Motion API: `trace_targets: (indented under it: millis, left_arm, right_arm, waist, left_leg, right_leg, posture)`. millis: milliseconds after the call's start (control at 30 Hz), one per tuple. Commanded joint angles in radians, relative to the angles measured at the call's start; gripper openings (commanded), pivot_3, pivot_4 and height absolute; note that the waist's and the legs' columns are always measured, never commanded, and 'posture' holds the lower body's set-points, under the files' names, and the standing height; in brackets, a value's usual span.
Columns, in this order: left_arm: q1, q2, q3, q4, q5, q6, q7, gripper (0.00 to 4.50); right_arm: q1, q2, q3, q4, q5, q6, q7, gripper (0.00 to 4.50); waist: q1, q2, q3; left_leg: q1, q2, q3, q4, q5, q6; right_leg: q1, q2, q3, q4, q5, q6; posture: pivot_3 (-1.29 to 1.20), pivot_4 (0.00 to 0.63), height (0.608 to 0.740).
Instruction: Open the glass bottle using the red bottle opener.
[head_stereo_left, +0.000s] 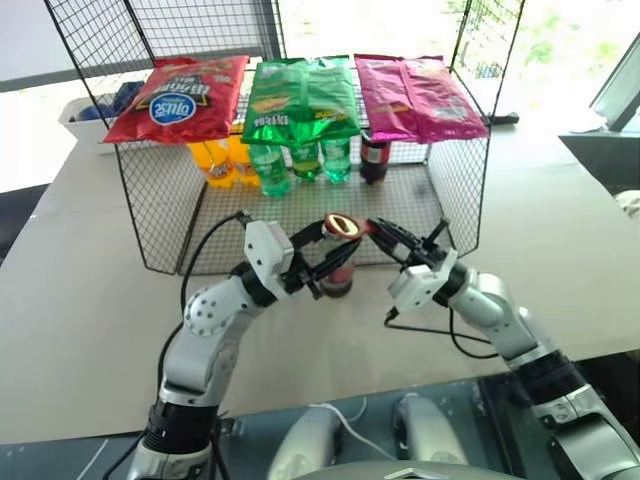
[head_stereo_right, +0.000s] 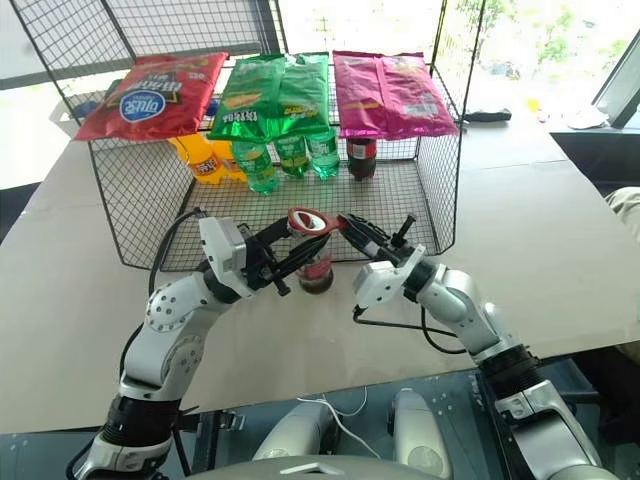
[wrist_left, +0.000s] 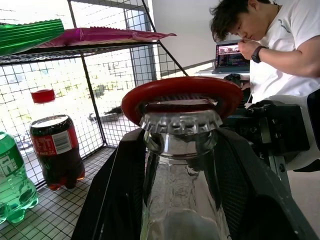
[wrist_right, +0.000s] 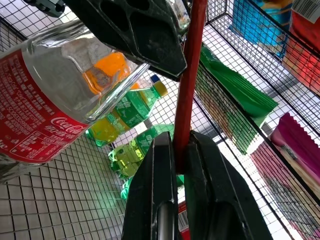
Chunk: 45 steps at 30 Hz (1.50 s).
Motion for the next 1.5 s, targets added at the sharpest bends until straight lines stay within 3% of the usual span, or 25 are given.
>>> trace_targets:
  millis: [33, 300, 667, 1200, 1500]
  left_arm:
    - [-0.017, 0.002, -0.009, 0.013, 0.007, 0.01, 0.002, 1.54]
    - [-0.027, -0.014, -0.021, 0.056, 0.02, -0.01, 0.002, 1.54]
    - [-0.026, -0.022, -0.027, 0.093, 0.026, -0.04, -0.005, 1.54]
    - [-0.026, -0.017, -0.027, 0.108, 0.026, -0.051, -0.003, 1.54]
    - [-0.031, -0.023, -0.014, 0.1, 0.019, -0.042, 0.017, 1.54]
  right_arm:
    - [-0.037, 0.012, 0.08, 0.057, -0.107, -0.038, -0.009, 0.0]
    - [-0.189, -0.073, 0.008, 0.124, -0.214, -0.049, -0.147, 0.0]
    - [-0.289, -0.174, -0.015, 0.122, -0.15, -0.123, -0.117, 0.0]
    - [-0.32, -0.16, -0.079, 0.017, -0.081, -0.072, -0.074, 0.0]
    - [-0.221, -0.092, -0.093, 0.029, 0.119, 0.023, 0.004, 0.0]
  waist:
    - [0.0, -0.001, -0.001]
    - [0.0, -0.002, -0.002]
    - [0.0, -0.003, -0.002]
    - [0.001, -0.003, -0.002]
    - [0.001, -0.002, -0.002]
  left_leg:
    - [0.0, 0.0, 0.0, 0.0, 0.0, 0.0]
    - [0.0, 0.001, 0.0, 0.0, 0.002, -0.003]
    - [-0.001, 0.001, 0.0, -0.001, 0.001, -0.002]
    - [-0.001, 0.001, -0.001, -0.001, 0.001, -0.002]
    - [-0.001, 0.002, -0.001, -0.001, 0.001, -0.002]
  right_leg:
    - [0.0, 0.0, 0.0, 0.0, 0.0, 0.0]
    - [0.0, 0.001, 0.0, 0.0, 0.002, -0.002]
    - [0.0, 0.001, 0.0, -0.002, 0.001, -0.003]
    - [0.0, 0.001, -0.001, -0.002, 0.001, -0.003]
    - [0.0, 0.001, -0.001, -0.002, 0.001, -0.003]
  posture:
    - [0.0, 0.15, 0.734]
    - [0.0, 0.15, 0.734]
    - [0.0, 0.15, 0.734]
    - [0.0, 0.15, 0.734]
    - [0.0, 0.15, 0.734]
